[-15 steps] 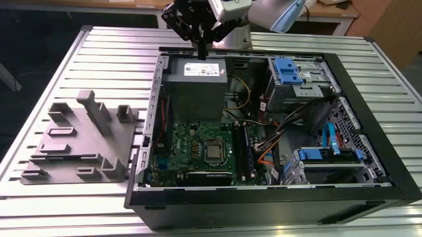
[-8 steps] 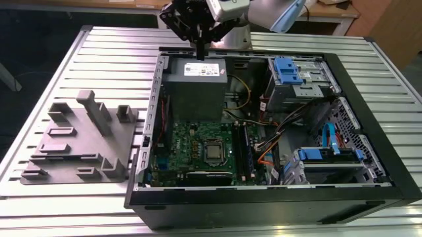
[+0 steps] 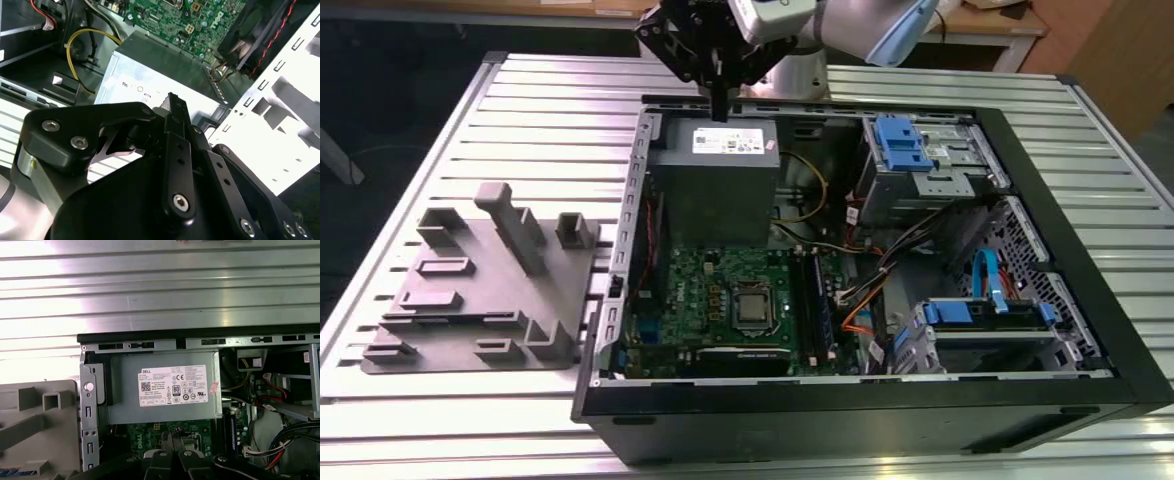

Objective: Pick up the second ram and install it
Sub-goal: 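Reach for the second ram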

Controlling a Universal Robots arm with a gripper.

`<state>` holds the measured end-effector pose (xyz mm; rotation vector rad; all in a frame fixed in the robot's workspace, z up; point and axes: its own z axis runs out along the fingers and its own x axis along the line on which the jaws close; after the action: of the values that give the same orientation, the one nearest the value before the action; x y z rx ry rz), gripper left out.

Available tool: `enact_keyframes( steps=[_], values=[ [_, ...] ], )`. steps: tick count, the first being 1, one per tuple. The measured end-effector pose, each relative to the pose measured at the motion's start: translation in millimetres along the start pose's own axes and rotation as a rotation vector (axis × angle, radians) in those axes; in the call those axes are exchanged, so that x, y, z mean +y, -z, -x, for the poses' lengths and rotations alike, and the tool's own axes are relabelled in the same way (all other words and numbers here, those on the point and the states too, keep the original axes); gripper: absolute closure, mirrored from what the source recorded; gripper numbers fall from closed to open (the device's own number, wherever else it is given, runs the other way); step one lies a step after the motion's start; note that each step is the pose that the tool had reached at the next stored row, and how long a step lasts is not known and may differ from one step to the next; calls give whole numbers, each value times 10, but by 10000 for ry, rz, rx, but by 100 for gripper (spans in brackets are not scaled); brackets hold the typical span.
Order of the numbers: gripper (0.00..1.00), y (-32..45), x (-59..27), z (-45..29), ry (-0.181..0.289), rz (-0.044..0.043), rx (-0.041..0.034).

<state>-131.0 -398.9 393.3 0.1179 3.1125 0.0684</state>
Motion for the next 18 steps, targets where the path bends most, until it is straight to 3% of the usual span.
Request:
enact_keyframes(
  steps=[18],
  values=[
    [93,-2,-18,-231,-2,1,0]
  ],
)
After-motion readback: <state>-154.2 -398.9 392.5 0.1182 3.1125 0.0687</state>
